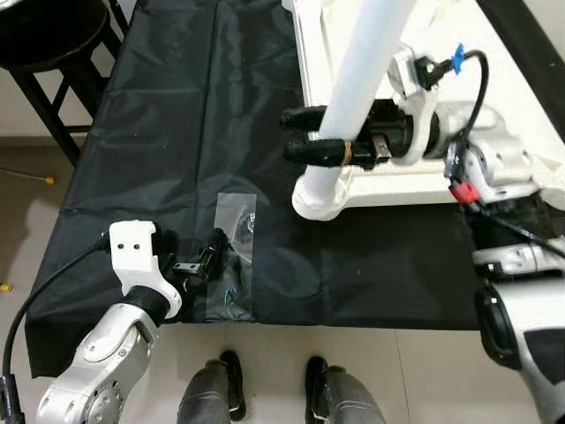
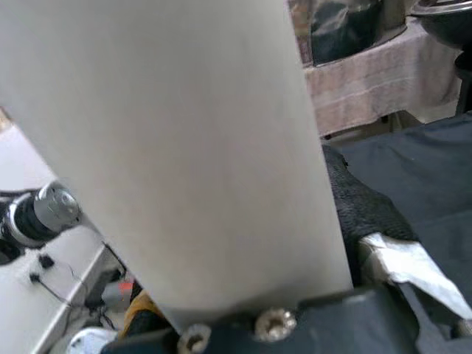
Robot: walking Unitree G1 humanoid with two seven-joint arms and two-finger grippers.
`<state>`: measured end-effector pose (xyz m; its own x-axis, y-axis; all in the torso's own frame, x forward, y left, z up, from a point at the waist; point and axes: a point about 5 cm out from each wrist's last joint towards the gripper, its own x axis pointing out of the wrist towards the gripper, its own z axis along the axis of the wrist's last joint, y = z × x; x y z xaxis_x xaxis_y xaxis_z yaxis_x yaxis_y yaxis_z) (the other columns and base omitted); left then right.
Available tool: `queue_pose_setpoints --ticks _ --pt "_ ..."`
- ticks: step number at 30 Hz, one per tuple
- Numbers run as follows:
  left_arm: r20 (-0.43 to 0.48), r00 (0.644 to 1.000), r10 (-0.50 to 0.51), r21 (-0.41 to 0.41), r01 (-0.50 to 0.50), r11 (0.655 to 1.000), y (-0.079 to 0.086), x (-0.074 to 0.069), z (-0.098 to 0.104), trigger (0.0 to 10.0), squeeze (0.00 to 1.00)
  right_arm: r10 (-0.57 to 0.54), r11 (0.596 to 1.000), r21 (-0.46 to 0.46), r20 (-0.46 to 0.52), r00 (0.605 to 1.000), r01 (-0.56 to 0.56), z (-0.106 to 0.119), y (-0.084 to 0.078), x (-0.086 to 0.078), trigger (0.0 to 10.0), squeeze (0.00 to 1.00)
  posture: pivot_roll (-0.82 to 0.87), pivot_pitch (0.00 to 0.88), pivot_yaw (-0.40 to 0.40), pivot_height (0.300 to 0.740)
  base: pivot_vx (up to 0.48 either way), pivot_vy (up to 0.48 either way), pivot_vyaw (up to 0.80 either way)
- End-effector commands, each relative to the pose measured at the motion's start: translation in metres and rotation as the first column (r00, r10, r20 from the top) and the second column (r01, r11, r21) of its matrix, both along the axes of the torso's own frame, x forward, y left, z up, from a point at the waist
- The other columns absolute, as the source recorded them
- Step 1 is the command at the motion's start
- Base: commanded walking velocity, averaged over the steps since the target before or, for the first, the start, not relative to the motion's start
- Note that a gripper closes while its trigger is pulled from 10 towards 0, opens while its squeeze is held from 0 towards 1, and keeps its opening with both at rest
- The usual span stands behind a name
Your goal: Building children table
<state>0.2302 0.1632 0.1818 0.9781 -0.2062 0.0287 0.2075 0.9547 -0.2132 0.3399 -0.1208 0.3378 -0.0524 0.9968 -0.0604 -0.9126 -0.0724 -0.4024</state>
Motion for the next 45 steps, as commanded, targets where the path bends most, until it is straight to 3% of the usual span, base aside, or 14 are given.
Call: queue_pose_setpoints --ticks 1,7,13,30,45 --pt "-0.045 0.999 0.0 0.007 0.0 1.0 0.002 -0.003 -0.006 10.0 0.0 0.01 0.999 -0.044 -0.012 1.0 -0.011 -0.008 0.003 0.001 10.0 0.0 -0.01 0.425 -0.008 0.74 0.0 0.0 0.0" --pt "-0.052 0.999 -0.005 -0.002 0.005 1.0 0.0 0.002 -0.005 10.0 0.0 0.064 0.991 -0.118 0.011 0.998 -0.062 0.009 0.001 0.002 10.0 0.0 -0.03 0.435 -0.027 0.74 0.0 0.0 0.0" --pt "-0.052 0.999 -0.007 -0.008 0.007 1.0 -0.001 0.005 -0.004 10.0 0.0 0.102 0.989 -0.108 -0.02 0.995 -0.103 0.016 -0.004 -0.006 10.0 0.0 -0.04 0.438 -0.027 0.74 0.0 0.0 0.0" --pt "-0.042 0.999 -0.013 -0.017 0.012 1.0 -0.001 0.007 0.001 10.0 0.0 0.064 0.98 -0.192 0.016 0.998 -0.06 0.001 -0.016 -0.007 10.0 0.0 -0.03 0.46 -0.018 0.74 0.0 0.0 0.0" --pt "0.014 1.0 -0.024 0.001 0.024 1.0 -0.006 0.003 0.009 10.0 0.0 0.054 0.985 -0.168 0.03 0.998 -0.048 0.002 -0.01 -0.001 10.0 0.0 -0.04 0.47 -0.027 0.74 0.0 0.0 0.0"
